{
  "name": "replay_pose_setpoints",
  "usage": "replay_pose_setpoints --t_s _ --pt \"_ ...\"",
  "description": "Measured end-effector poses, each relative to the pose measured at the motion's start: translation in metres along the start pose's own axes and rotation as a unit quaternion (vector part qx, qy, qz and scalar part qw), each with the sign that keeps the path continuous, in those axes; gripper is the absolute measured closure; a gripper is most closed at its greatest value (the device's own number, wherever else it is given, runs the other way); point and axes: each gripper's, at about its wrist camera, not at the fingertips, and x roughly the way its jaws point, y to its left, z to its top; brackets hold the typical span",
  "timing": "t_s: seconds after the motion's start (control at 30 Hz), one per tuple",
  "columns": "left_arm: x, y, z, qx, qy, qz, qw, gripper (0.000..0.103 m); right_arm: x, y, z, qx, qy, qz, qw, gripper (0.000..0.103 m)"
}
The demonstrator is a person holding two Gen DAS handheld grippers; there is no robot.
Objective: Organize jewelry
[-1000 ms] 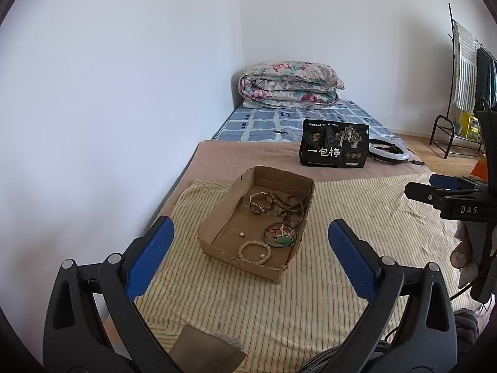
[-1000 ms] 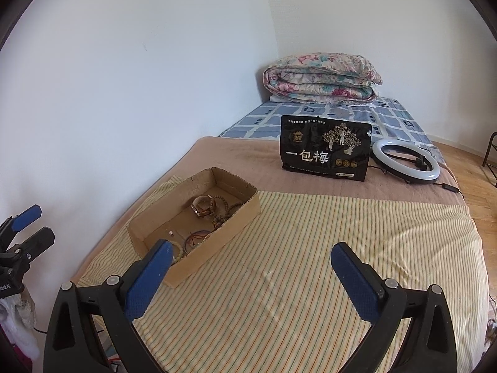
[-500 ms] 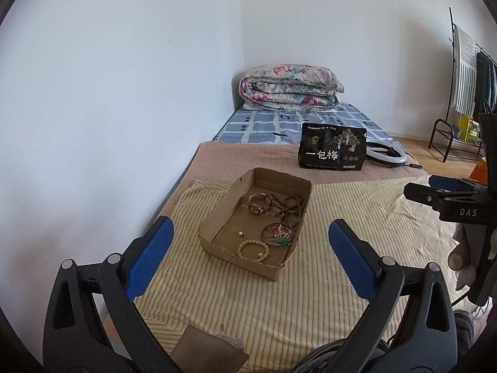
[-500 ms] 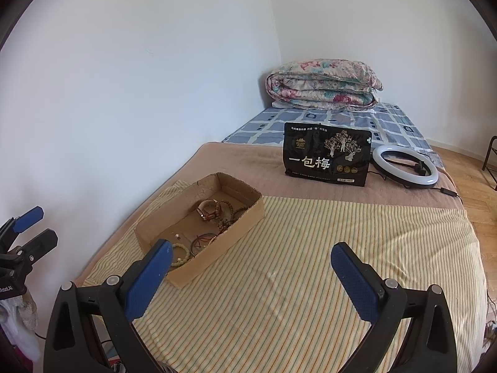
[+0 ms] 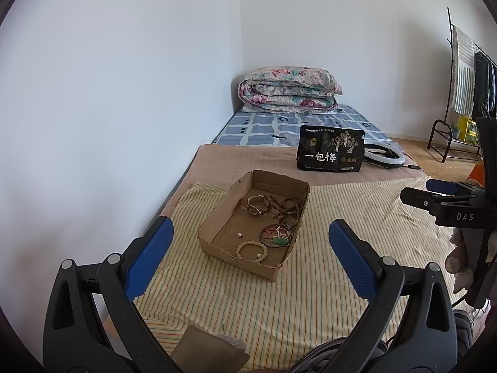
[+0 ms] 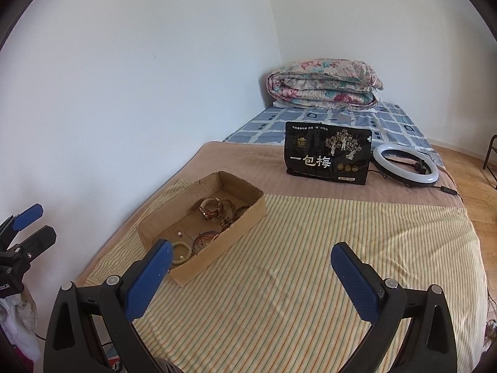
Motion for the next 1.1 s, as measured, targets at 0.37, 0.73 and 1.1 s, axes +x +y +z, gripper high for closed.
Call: replay_pose_setpoints --t_s 0.37,0.73,1.1 --pt "-0.003 -0.001 0.001 0.002 0.0 0.001 1.0 0.001 -0.001 -0.001 -0.002 0.004 -0.001 -0.001 1.0 0.0" --pt "-0.004 -0.001 0.001 -0.003 0.0 -0.001 1.0 0.001 -0.004 -0.003 -0.004 0.008 -0.002 -0.001 1.0 0.0" --pt "-0.027 -0.009 -0.001 0.018 -0.025 0.011 0.9995 0.001 -0.016 -0.002 -0.008 0.013 -0.007 -0.004 1.0 0.0"
